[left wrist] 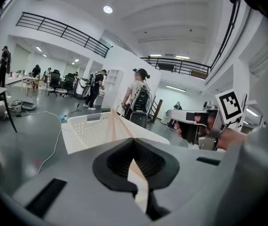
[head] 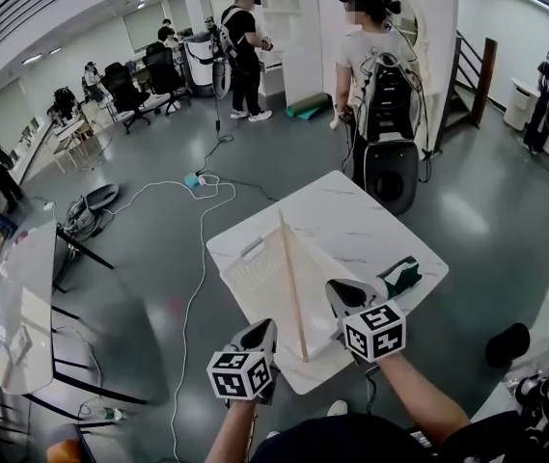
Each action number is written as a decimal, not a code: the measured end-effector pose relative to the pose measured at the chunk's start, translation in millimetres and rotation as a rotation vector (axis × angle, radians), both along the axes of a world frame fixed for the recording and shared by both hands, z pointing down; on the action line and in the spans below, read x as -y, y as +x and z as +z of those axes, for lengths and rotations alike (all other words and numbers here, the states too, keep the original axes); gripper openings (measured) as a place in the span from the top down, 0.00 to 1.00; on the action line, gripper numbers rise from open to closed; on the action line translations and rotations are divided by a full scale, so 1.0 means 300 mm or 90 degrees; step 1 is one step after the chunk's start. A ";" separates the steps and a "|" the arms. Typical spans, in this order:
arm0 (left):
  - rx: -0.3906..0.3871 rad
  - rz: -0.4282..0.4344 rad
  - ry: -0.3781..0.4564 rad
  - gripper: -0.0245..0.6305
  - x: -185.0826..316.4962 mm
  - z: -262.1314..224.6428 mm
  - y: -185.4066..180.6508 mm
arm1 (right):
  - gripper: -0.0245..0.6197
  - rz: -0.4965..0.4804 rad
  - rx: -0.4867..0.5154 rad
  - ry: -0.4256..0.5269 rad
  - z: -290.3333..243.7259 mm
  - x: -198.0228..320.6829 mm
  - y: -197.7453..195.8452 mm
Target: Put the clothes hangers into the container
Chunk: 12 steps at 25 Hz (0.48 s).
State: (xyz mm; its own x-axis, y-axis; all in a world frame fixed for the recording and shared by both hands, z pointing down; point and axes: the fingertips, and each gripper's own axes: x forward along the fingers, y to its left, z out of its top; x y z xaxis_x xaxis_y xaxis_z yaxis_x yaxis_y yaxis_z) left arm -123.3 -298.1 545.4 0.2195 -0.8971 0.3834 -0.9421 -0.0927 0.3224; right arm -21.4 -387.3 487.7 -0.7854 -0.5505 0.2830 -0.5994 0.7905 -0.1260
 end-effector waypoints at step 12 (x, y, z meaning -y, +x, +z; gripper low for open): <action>0.005 0.043 0.032 0.96 -0.090 -0.080 -0.066 | 0.93 0.036 -0.003 0.006 -0.031 -0.120 -0.035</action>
State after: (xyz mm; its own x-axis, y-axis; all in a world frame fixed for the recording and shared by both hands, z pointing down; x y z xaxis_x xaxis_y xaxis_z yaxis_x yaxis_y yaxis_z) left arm -143.0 -271.1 521.4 0.2775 -0.8983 0.3407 -0.9355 -0.1719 0.3086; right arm -32.0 -351.3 478.4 -0.7517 -0.5965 0.2815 -0.6435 0.7567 -0.1149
